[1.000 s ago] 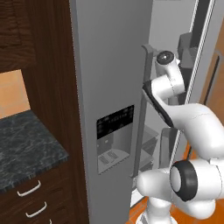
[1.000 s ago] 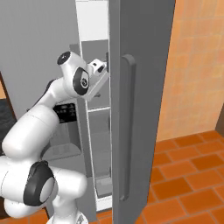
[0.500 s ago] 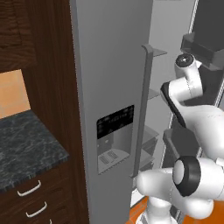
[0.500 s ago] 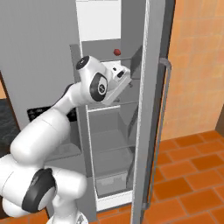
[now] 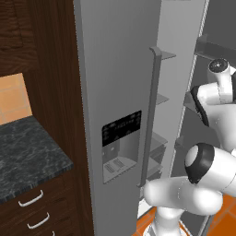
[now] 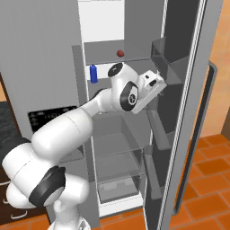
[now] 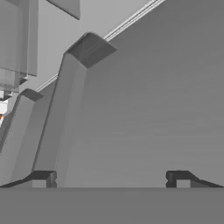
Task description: Take the strawberry from the fridge and place it on top of the pancake, located on the dining counter.
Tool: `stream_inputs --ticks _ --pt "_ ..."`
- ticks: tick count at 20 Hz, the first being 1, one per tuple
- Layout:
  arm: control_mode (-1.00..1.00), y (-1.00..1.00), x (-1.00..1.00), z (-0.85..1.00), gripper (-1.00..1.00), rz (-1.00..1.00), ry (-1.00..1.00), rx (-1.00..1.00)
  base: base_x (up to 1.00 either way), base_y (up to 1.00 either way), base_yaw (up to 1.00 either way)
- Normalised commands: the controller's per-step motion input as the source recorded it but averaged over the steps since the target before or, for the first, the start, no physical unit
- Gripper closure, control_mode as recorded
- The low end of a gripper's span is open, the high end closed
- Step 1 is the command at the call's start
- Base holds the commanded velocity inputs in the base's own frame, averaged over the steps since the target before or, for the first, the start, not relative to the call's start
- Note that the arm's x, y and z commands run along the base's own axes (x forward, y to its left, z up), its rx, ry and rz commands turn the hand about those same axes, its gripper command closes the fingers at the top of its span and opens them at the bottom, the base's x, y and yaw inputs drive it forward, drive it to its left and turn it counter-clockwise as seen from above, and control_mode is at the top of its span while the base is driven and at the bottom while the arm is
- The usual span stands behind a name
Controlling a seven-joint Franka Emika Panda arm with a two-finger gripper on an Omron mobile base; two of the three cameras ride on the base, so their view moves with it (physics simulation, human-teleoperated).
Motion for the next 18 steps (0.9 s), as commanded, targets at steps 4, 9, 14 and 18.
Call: stream_inputs --ticks 4,9,14,18 --pt "-1.0 -0.93 0.01 0.0 -1.0 -0.05 0.0 0.06 0.0 0.0 0.0" --pt "-1.0 -0.49 0.04 0.0 -1.0 0.0 -0.04 0.03 0.0 0.0 0.0" --pt "-1.0 0.21 -0.16 0.02 -1.0 0.0 -0.09 0.0 0.0 0.0 0.0" --pt "-1.0 0.48 -0.31 0.09 -1.0 0.0 -0.05 0.0 0.0 0.0 0.0"
